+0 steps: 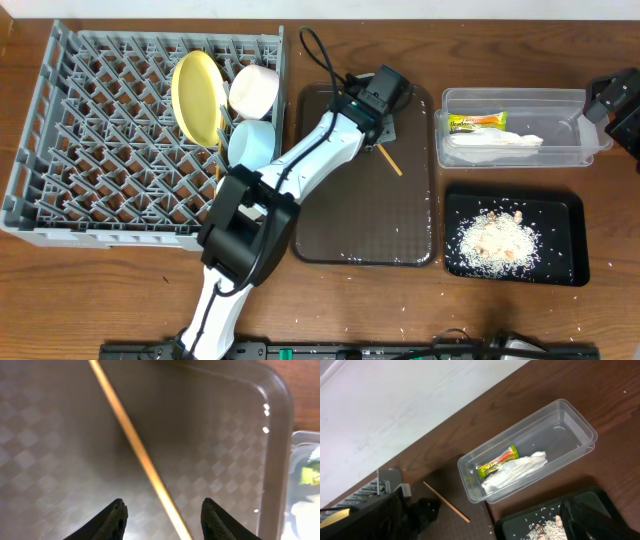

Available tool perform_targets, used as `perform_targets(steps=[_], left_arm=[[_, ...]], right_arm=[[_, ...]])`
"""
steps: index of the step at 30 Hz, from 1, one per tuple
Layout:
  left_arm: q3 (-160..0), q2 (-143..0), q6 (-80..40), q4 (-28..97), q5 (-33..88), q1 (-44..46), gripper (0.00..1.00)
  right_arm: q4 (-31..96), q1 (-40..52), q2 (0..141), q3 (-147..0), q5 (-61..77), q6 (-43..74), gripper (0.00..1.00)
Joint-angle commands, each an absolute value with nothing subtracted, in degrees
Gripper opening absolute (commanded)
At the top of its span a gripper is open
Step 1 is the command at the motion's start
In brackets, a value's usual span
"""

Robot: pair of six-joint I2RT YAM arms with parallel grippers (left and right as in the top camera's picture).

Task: Sort waste into correct bins and load items into the dishwasher
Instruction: 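Reach left gripper to the second chopstick and grasp it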

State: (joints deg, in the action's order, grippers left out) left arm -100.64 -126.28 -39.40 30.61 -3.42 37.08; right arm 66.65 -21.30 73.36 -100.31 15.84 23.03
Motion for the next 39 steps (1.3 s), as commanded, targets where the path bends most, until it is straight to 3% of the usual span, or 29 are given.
perform_targets(steps=[1, 16, 28, 39], left_arm=[[-100.57, -128.35, -40.47, 28.86, -4.60, 38.30, 0.48], [-100.57, -132.62, -42.35, 27.55, -6.94, 39.68, 0.47], [-100.55, -133.56, -42.35, 33.12, -6.66, 39.72, 0.38], [-100.79, -133.69, -38.74, 37.76, -2.04, 39.51, 0.23]], right_arm=[[66.74, -21.69, 73.25, -100.31, 15.88, 23.11, 0.99], [66.74, -21.69, 73.23, -100.31, 15.88, 23.11, 0.99], [66.74, -21.69, 73.23, -100.31, 15.88, 23.11, 0.99], [66.74, -21.69, 73.23, -100.31, 15.88, 23.11, 0.99]])
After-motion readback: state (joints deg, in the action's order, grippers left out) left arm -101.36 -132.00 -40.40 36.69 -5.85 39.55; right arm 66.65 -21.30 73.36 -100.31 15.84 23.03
